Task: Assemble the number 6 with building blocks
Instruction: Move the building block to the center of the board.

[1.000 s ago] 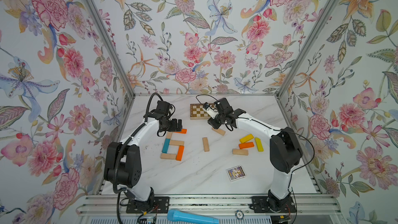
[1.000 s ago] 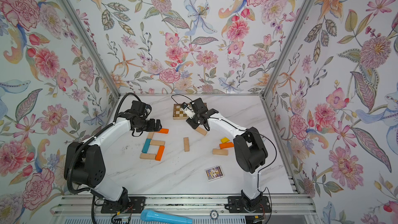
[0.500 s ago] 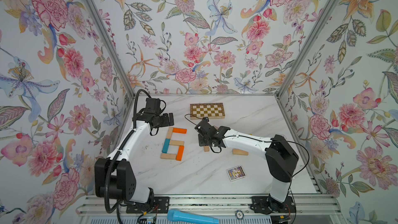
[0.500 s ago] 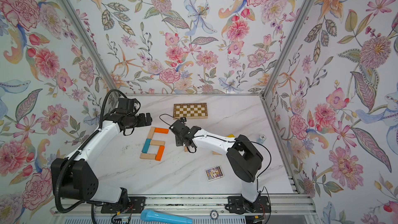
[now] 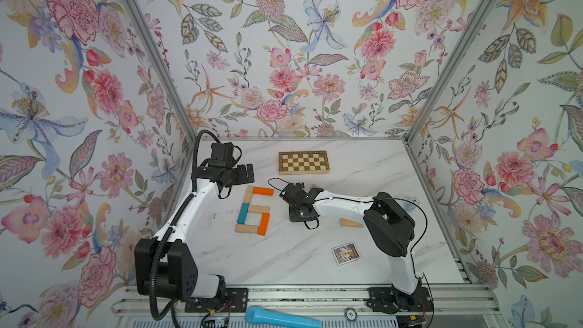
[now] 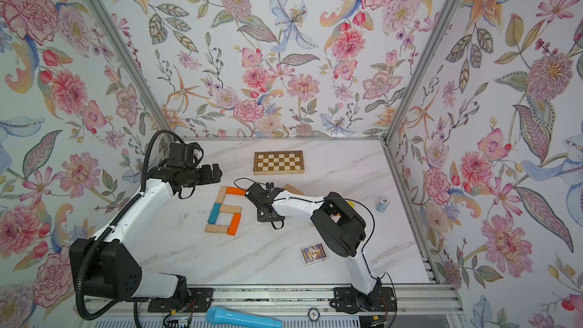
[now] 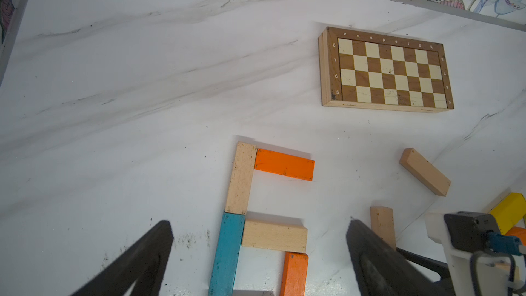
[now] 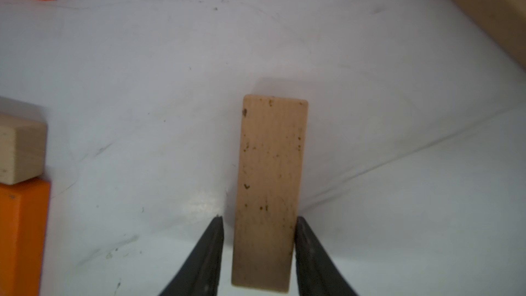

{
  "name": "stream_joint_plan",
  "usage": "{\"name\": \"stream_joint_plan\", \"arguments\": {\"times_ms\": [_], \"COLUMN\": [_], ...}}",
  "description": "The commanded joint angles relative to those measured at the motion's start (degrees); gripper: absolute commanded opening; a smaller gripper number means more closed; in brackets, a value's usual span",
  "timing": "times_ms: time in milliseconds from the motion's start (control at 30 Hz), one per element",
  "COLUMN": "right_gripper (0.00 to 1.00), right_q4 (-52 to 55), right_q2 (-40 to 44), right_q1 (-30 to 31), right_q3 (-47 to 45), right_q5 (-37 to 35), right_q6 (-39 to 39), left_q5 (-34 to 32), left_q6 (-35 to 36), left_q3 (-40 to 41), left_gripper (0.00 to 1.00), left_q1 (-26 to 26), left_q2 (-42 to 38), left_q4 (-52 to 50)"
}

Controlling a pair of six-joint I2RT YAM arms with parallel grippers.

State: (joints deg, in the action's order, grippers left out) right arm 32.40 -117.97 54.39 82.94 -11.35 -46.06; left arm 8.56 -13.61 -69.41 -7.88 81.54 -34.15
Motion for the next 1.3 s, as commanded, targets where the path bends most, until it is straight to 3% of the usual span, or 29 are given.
{"name": "stream_joint_plan", "arguments": {"times_ms": [0, 167, 433, 533, 800, 1000, 1267], "right_gripper": [0.26, 0.18, 0.19, 0.25, 0.64, 0.64, 0.69], "right_q4": [1.6, 1.5, 3.8, 4.3, 9.1, 9.2, 9.6], "right_q2": [-1.4, -3.4, -8.2, -9.4, -3.2, 2.8, 3.0], "right_q1": [-1.1, -3.7, -8.2, -9.3, -10.1, -15.4, -16.8], "right_q3": [1.8, 4.7, 10.9, 13.0, 17.8, 12.7, 11.0], "right_q5": [1.7, 2.9, 3.6, 3.4, -0.9, -3.3, -6.1], "right_q6": [-1.0, 0.7, 5.4, 7.1, 11.5, 10.5, -2.7], "left_q5": [0.6, 1.4, 1.7, 1.9, 2.2, 2.9, 4.3], "left_q6": [-0.7, -0.5, -0.4, -0.5, -0.5, -0.5, -0.5], "left_q3": [0.7, 0.7, 0.6, 0.5, 0.4, 0.6, 0.2], "left_gripper": [0.99, 0.99, 0.99, 0.99, 0.99, 0.99, 0.99], "left_q1": [0.1, 0.1, 0.1, 0.1, 0.1, 0.0, -0.7], "left_q2": [0.0, 0.4, 1.7, 2.2, 3.2, 3.6, 4.4], "left_q4": [0.8, 0.9, 0.8, 1.0, 0.8, 0.9, 0.6]}}
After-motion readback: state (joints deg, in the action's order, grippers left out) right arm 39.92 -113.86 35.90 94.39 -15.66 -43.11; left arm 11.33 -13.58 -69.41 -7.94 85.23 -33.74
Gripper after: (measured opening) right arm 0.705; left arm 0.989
